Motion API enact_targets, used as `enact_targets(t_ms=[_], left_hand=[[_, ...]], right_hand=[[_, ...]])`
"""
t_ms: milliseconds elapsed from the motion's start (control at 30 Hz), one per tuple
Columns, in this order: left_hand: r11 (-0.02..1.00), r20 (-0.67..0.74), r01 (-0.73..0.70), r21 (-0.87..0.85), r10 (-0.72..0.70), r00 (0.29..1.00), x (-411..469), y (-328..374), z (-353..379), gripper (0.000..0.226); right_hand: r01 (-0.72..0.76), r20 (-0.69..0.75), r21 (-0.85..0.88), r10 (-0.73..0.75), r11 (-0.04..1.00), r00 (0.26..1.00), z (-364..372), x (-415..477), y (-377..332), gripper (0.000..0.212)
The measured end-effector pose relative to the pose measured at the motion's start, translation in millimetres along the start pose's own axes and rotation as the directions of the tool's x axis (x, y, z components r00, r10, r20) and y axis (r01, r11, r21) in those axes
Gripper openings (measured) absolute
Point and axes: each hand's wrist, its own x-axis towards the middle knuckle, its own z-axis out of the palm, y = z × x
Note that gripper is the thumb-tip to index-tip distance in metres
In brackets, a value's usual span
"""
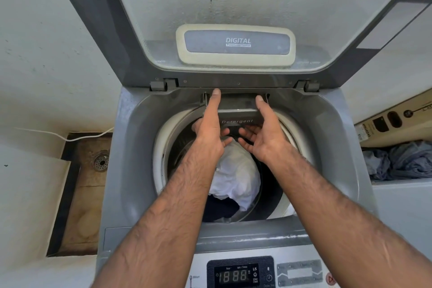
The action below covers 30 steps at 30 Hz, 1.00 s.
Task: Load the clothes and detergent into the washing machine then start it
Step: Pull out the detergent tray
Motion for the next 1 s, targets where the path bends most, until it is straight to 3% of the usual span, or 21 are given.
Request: enact_targets(t_ms=[200, 633, 767, 1000], left_hand=[[0.999, -0.071, -0.010, 0.052, 0.014, 0.997, 0, -4, -11, 0.093], [0.975, 0.022, -0.067, 0.212, 0.064, 0.998, -16, -10, -33, 0.059], [0.964, 0.045, -0.057, 0.259, 0.047, 0.998, -25, -14, -39, 0.073], [0.876, 0.142, -0.180, 0.448, 0.129, 0.981, -52, -24, -41, 0.072]], right_hand=[[0.016, 0.004, -0.091, -0.015, 0.996, 1.000, -10, -6, 9, 0.069], [0.041, -0.030, -0.201, -0.048, 0.979, 0.998, -17, -17, 13, 0.063], [0.050, -0.019, -0.264, -0.057, 0.963, 0.998, -24, -28, 15, 0.060], [0.094, -0.012, -0.417, -0.109, 0.904, 0.994, -47, -53, 22, 0.052]])
